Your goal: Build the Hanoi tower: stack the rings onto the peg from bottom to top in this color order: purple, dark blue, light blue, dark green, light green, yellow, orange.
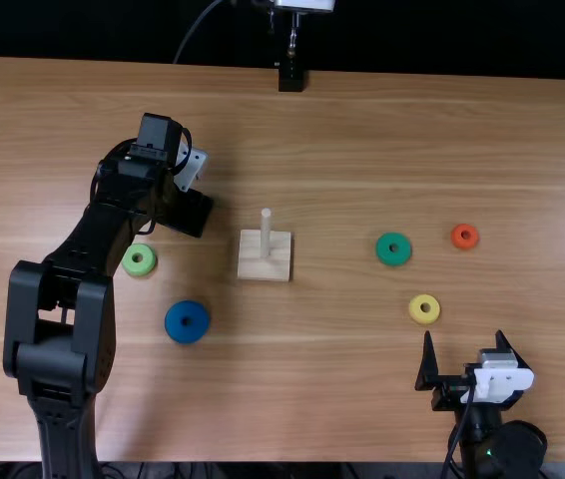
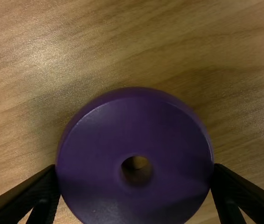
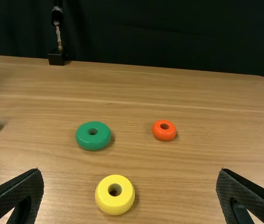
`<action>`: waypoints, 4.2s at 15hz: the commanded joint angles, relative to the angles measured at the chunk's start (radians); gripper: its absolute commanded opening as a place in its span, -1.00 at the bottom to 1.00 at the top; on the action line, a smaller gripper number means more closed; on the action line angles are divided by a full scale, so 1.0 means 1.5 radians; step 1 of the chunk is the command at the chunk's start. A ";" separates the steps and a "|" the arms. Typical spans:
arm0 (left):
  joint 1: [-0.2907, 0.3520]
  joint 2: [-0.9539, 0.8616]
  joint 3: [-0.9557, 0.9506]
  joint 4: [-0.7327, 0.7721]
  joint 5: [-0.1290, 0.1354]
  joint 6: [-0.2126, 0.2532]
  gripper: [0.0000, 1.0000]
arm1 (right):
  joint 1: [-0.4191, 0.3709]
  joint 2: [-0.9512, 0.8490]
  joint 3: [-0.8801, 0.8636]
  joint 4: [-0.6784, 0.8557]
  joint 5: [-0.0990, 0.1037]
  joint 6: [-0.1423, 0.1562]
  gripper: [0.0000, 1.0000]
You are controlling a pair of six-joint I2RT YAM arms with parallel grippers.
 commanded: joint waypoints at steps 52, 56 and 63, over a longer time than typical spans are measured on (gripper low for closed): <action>-0.211 -0.108 0.375 -0.410 0.030 -0.169 -1.00 | -0.004 -0.009 -0.037 -0.045 -0.003 -0.001 1.00; -0.215 -0.098 0.374 -0.410 0.030 -0.169 -1.00 | -0.004 -0.009 -0.037 -0.045 -0.003 -0.001 1.00; -0.215 -0.092 0.360 -0.410 0.029 -0.169 -1.00 | -0.004 -0.009 -0.037 -0.045 -0.003 -0.001 1.00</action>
